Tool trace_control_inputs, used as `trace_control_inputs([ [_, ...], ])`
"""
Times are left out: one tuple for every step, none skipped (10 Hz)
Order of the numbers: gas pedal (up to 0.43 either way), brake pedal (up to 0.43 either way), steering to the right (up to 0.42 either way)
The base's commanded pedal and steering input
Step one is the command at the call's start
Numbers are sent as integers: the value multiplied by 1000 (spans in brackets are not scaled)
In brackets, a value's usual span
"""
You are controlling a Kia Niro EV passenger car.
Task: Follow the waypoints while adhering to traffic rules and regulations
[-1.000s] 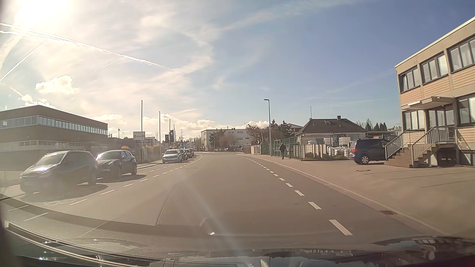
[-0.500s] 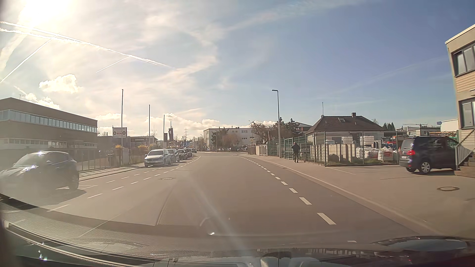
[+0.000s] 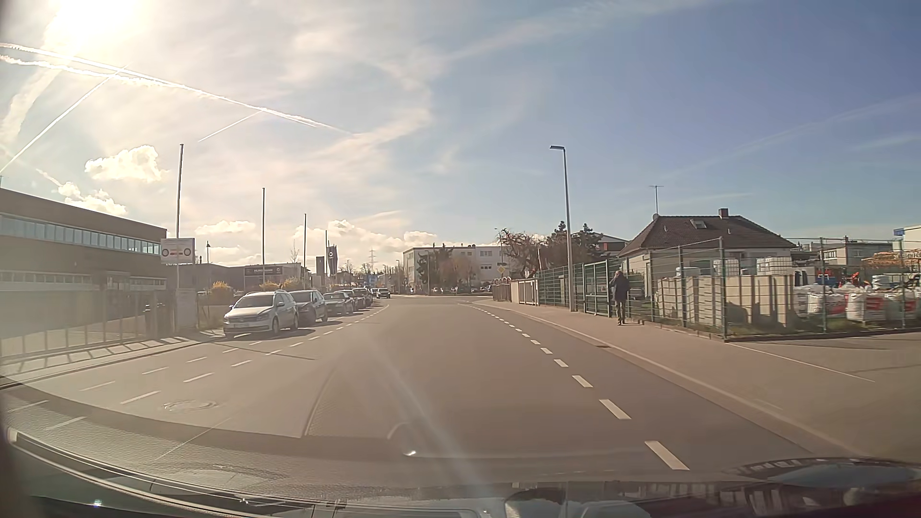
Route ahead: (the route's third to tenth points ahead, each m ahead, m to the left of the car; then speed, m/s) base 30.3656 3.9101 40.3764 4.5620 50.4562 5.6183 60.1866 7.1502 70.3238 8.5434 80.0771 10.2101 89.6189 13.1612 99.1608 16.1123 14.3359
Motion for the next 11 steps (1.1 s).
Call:
trace_control_inputs([
  [169,0,-18],
  [169,0,-17],
  [169,0,-17],
  [169,0,-16],
  [169,0,-16],
  [169,0,-16],
  [169,0,-16],
  [169,0,-16],
  [169,0,-16],
  [169,0,-16],
  [169,0,-16],
])
